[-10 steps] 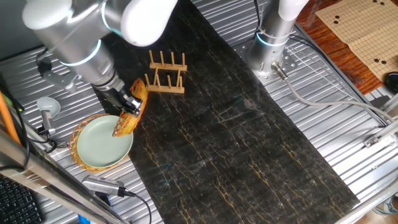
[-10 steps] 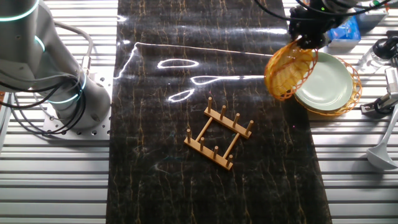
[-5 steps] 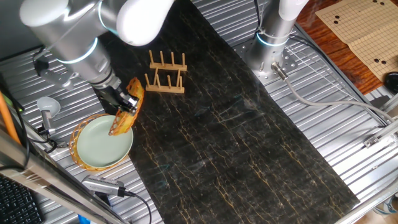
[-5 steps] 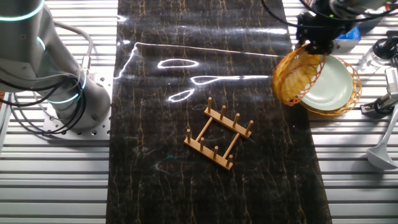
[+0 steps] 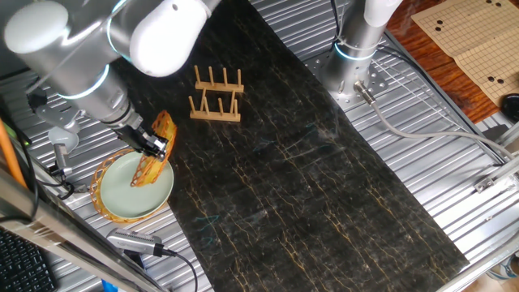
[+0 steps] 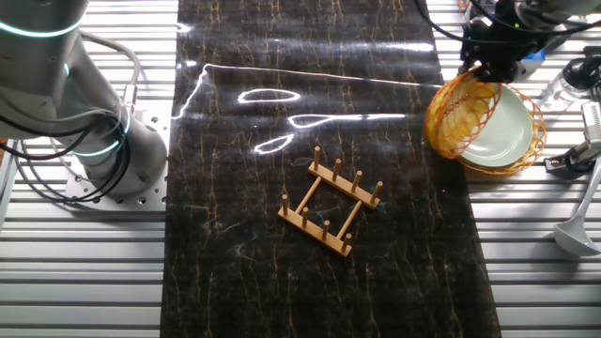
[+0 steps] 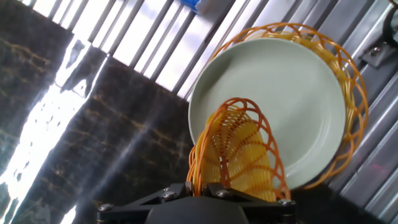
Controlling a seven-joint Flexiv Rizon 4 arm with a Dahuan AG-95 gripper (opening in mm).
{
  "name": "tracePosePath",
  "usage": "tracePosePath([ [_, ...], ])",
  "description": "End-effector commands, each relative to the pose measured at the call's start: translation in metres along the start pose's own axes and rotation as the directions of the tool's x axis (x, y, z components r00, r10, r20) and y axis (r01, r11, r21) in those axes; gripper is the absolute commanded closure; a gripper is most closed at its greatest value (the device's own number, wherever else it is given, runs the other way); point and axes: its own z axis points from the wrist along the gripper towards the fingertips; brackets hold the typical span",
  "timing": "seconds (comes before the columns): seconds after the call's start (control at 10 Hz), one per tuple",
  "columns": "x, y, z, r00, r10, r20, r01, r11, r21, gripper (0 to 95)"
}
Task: Take the dish off the dish rack
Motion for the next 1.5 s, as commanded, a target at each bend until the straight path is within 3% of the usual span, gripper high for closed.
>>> tracePosePath([
  [0.1, -0.003, -0.004, 0.003, 1.000, -0.002, 0.004, 0.002, 1.000, 0.002, 95.0],
  [0.5, -0.013, -0.008, 0.005, 1.000, -0.001, 0.021, 0.001, 1.000, 0.011, 95.0],
  [0.6, -0.013, -0.009, 0.007, 0.999, -0.013, 0.031, 0.013, 1.000, 0.015, 95.0],
  [1.1, -0.013, -0.009, 0.007, 1.000, -0.014, 0.025, 0.014, 1.000, 0.014, 95.0],
  [1.4, -0.013, -0.010, 0.009, 0.998, -0.022, 0.051, 0.021, 0.999, 0.024, 95.0],
  [1.5, -0.013, -0.010, 0.009, 0.998, -0.037, 0.058, 0.035, 0.999, 0.031, 76.0],
])
